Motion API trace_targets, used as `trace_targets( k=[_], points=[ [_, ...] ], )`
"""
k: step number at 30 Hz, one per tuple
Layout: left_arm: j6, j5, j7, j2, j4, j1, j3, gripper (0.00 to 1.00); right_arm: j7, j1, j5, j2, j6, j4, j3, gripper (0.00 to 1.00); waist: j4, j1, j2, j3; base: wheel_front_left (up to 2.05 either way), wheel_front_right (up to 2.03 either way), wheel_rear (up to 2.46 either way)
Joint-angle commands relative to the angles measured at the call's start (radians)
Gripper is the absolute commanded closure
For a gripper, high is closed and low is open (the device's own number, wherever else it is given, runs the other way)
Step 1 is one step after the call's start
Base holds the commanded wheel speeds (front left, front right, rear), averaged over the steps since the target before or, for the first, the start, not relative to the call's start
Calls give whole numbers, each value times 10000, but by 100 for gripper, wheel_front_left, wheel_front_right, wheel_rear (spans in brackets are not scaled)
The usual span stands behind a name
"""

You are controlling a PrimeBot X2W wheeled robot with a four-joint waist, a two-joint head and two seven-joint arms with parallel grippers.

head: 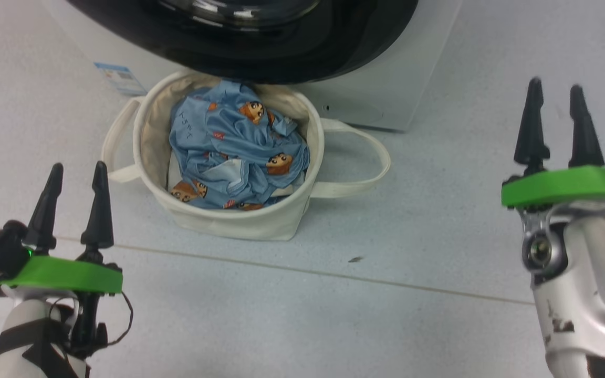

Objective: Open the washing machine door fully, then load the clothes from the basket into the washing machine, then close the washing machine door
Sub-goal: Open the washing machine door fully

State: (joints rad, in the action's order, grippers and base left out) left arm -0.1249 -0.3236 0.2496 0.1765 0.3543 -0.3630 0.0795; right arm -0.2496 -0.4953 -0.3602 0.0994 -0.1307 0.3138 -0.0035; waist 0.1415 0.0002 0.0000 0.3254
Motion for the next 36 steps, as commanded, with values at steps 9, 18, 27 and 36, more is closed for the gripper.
trace_targets(
  k=[9,18,27,36],
  points=[
    [-55,-229,122,304,-494,-570,326,0,-111,-2134,-1981,86,0,358,516,100,354,-2,0,866,0,0,0],
    [-56,-244,122,305,-494,-606,352,0,1271,-3778,-5376,70,0,1610,481,100,682,-2,0,1059,0,0,0],
    [-57,-253,122,164,-492,-667,355,0,2510,-4994,-7441,-61,0,2547,547,100,971,-2,0,1175,0,0,0],
    [-57,-288,122,148,-520,-748,308,0,3224,-5771,-9001,-147,0,2667,709,100,1073,-2,0,1336,0,0,0]
  ],
)
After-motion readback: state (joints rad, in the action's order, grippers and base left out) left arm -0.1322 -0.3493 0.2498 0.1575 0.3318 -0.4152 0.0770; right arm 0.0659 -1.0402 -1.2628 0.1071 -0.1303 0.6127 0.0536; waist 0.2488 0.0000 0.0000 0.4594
